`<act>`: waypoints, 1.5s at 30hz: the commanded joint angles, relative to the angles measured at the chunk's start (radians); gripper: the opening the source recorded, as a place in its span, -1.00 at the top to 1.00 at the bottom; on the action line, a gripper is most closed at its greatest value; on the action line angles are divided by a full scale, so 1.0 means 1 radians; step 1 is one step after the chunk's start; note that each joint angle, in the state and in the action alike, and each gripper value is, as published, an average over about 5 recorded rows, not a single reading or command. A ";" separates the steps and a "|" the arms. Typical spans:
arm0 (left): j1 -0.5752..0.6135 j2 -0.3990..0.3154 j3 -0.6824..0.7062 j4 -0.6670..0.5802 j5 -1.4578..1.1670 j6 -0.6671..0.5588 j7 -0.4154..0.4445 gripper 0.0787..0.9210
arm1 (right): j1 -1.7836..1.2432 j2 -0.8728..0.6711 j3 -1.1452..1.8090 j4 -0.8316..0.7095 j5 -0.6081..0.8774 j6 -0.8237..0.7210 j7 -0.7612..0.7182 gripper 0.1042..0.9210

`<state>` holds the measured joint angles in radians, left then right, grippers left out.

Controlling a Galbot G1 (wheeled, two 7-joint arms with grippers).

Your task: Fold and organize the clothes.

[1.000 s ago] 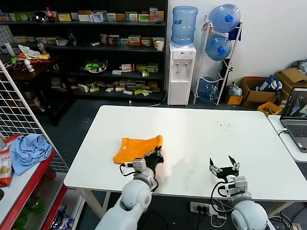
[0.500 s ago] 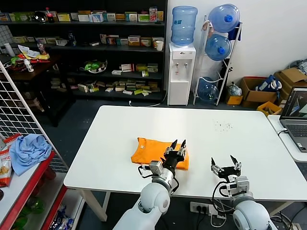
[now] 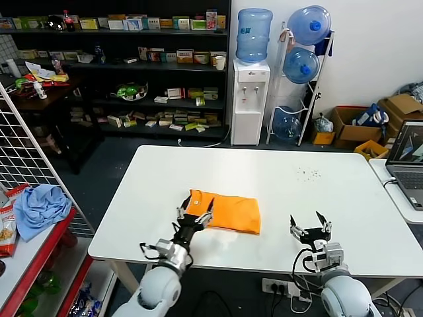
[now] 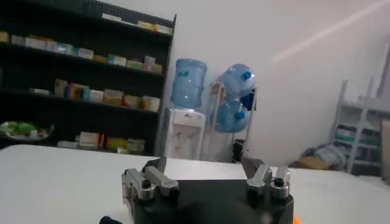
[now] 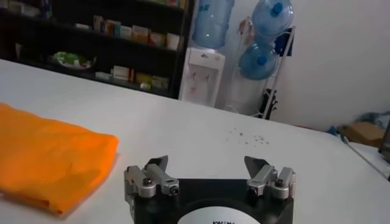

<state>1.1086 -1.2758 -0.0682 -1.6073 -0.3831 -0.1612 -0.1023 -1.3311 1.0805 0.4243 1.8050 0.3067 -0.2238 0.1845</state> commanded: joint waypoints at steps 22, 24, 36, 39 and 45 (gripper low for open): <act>0.167 0.110 -0.231 -0.031 0.252 -0.113 0.031 -0.77 | -0.025 0.177 0.146 -0.009 -0.114 0.171 -0.222 -0.76; 0.166 0.107 -0.231 -0.033 0.246 -0.117 0.025 -0.77 | -0.026 0.180 0.147 -0.008 -0.114 0.171 -0.220 -0.76; 0.176 0.101 -0.232 -0.041 0.252 -0.107 0.023 -0.77 | -0.037 0.185 0.142 -0.003 -0.117 0.165 -0.211 -0.76; 0.179 0.101 -0.231 -0.051 0.250 -0.097 0.018 -0.77 | -0.035 0.185 0.140 -0.001 -0.118 0.159 -0.209 -0.76; 0.174 0.100 -0.236 -0.056 0.243 -0.087 0.010 -0.77 | -0.029 0.185 0.134 0.000 -0.120 0.149 -0.208 -0.76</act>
<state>1.2833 -1.1757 -0.2976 -1.6581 -0.1447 -0.2606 -0.0862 -1.3631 1.2586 0.5566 1.8042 0.1915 -0.0703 -0.0161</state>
